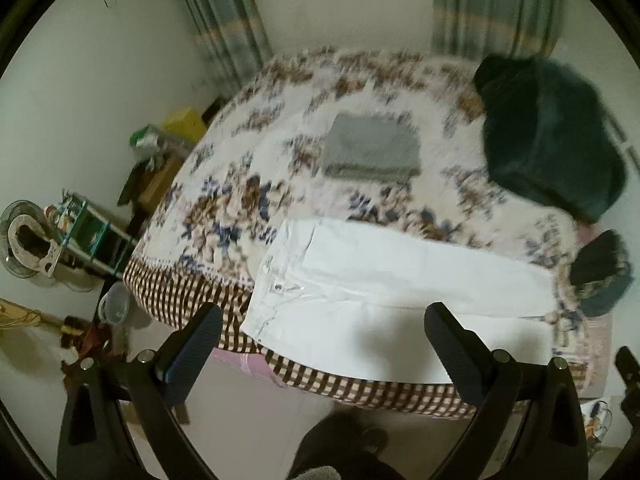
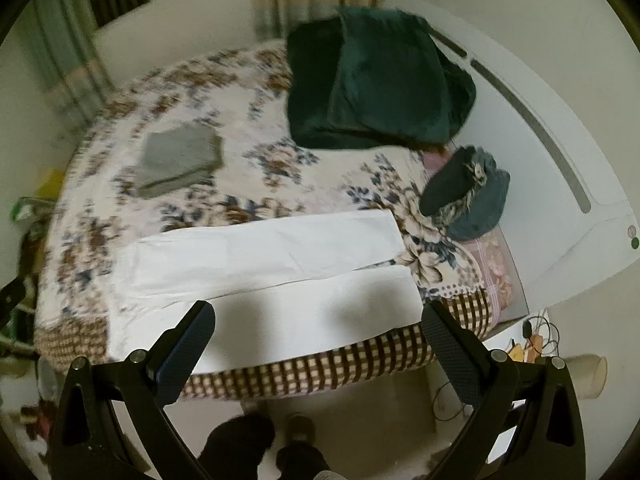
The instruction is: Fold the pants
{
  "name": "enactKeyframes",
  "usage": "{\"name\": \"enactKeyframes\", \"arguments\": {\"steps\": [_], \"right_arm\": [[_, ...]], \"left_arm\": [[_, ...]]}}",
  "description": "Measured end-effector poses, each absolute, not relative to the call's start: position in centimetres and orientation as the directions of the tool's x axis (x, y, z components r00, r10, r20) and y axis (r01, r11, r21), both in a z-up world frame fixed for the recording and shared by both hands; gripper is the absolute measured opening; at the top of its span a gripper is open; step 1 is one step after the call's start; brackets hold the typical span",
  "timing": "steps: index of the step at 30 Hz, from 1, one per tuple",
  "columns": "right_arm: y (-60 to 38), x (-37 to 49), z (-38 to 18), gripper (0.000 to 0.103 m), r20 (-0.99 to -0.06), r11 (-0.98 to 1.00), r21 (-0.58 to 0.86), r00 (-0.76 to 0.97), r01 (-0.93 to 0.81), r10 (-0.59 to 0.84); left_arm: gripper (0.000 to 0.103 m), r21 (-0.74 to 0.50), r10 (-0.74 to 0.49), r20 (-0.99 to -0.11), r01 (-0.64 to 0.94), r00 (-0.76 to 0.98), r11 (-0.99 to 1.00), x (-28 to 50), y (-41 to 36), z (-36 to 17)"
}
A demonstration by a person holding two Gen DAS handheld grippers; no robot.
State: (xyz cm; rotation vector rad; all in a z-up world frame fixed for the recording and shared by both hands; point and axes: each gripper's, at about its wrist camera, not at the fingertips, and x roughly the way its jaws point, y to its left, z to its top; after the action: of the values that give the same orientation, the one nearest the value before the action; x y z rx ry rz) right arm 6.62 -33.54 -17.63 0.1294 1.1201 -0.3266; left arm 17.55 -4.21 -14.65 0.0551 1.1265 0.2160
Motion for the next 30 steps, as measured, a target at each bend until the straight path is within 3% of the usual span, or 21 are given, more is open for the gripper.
{"name": "enactKeyframes", "arguments": {"steps": [11,19,27,28,30], "right_arm": [[-39.7,25.7,-37.4,0.103,-0.971,0.883,-0.078,0.166,0.463,-0.172],[-47.0,36.0,-53.2,0.103,-0.999,0.759,-0.048,-0.019,0.649,-0.047],[-54.0,40.1,-66.6,0.103,-0.991,0.569,-0.022,-0.093,0.822,0.096],[-54.7,40.2,-68.1,0.103,-0.988,0.535,-0.019,-0.097,0.845,0.118],[-56.0,39.9,-70.6,0.103,-0.984,0.459,-0.006,-0.086,0.889,0.156]], "left_arm": [[0.103,0.236,0.26,-0.952,-0.154,0.162,0.96,34.4,-6.0,-31.0],[0.103,0.213,0.193,-0.976,-0.256,-0.1,0.943,46.3,-4.1,-45.1],[0.103,0.196,0.081,-0.961,-0.443,-0.265,0.875,53.4,0.1,-57.9],[0.1,0.201,0.078,-0.959,-0.459,-0.274,0.866,53.7,0.5,-58.6],[0.083,0.218,0.076,-0.953,-0.489,-0.294,0.844,53.9,1.6,-60.1]]}}
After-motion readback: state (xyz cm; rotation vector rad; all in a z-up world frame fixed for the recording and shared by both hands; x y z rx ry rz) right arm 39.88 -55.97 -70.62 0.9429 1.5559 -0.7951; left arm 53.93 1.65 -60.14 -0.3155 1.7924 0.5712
